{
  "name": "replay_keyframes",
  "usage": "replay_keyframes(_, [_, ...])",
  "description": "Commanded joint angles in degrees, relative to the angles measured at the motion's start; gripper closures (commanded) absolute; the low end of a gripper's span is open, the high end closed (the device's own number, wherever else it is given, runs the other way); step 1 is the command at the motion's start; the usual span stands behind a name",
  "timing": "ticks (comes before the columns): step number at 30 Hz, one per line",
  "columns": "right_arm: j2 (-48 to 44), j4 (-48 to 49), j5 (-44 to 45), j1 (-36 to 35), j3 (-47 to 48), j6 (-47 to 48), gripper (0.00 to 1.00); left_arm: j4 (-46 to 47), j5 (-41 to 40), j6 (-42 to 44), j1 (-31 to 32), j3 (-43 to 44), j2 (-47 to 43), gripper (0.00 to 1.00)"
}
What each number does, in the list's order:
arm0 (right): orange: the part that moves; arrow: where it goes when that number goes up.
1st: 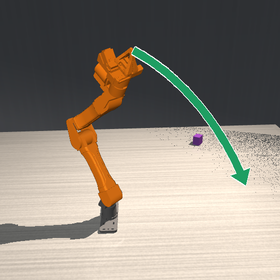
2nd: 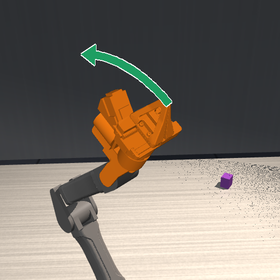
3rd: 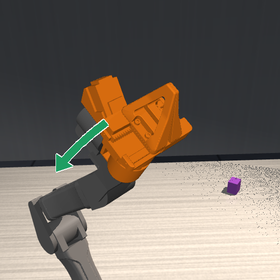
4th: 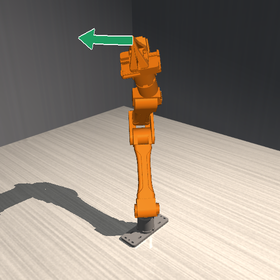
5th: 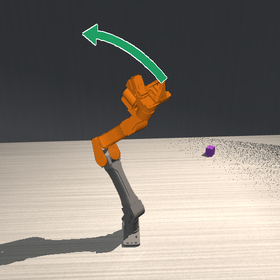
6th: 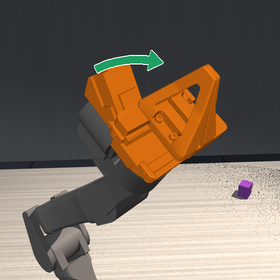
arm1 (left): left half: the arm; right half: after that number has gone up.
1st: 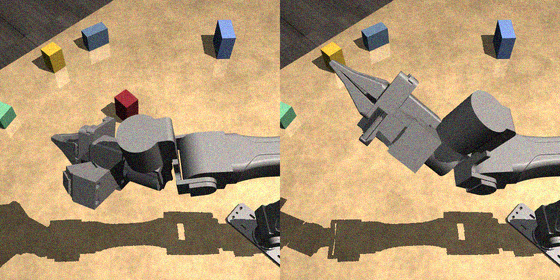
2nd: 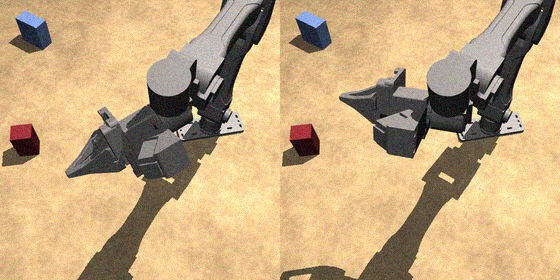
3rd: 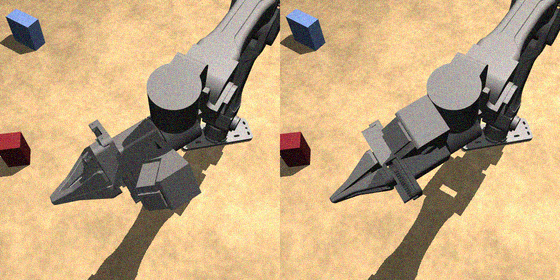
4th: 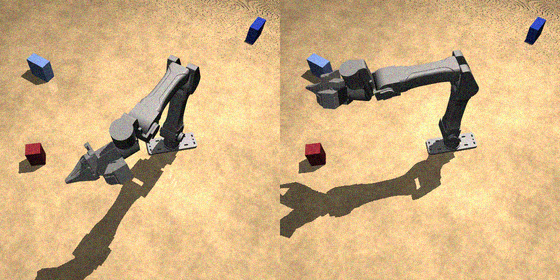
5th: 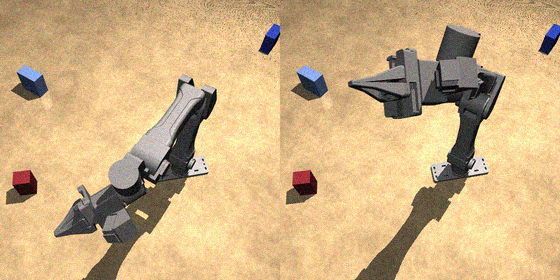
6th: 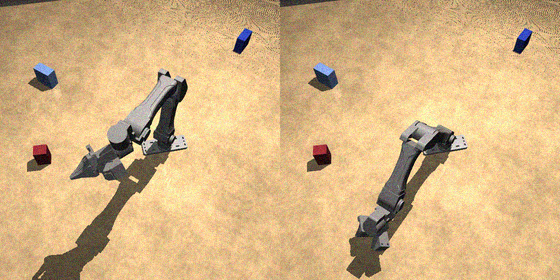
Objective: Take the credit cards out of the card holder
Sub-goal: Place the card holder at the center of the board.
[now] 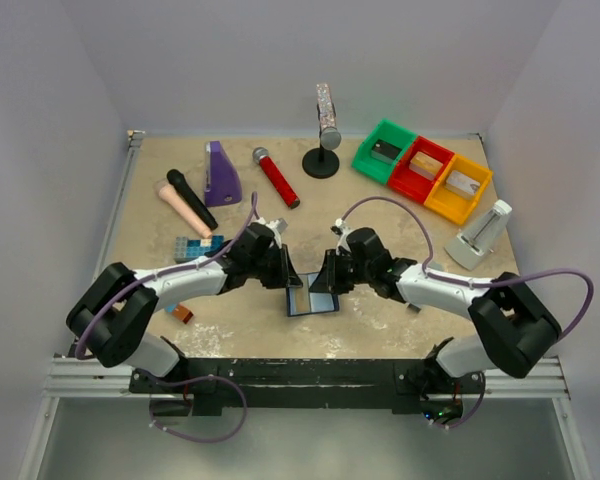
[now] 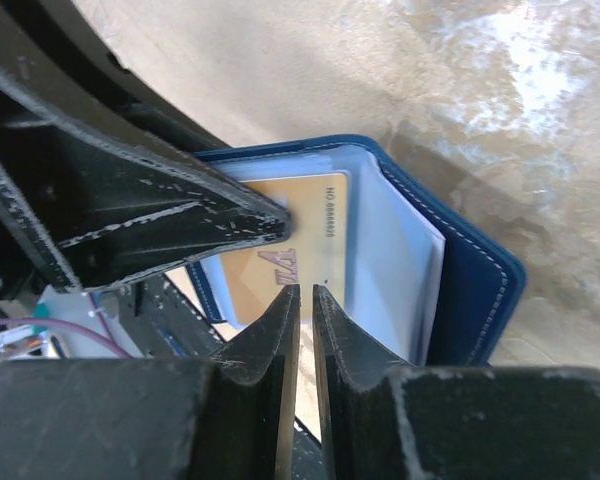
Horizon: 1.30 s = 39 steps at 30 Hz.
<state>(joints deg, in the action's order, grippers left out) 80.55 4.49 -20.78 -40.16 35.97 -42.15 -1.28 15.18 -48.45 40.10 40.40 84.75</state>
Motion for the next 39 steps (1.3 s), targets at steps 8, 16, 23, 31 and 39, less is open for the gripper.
replay_keyframes(8, [4.0, 8.6, -4.1, 0.7, -2.6, -1.9, 0.85, 1.4, 2.9, 3.4, -1.6, 1.0, 1.9, 1.00])
replay_keyframes(16, [7.1, 12.2, -4.5, 1.0, -5.2, -2.2, 0.85, -3.9, 1.3, 4.9, -1.7, 2.9, 4.0, 1.00])
replay_keyframes(23, [8.0, 13.8, -4.6, 0.9, -6.7, -2.3, 0.84, -6.4, -2.3, 6.1, -1.6, 2.8, 2.7, 0.74])
replay_keyframes(31, [6.4, 14.6, -4.8, 0.9, -8.0, -2.7, 0.79, -11.8, -5.6, 5.6, -1.7, 3.9, -0.5, 0.43])
replay_keyframes(39, [1.7, 9.7, -3.1, 0.7, -7.6, -0.1, 0.75, -18.5, -13.0, 5.7, -1.7, 3.1, -9.3, 0.43])
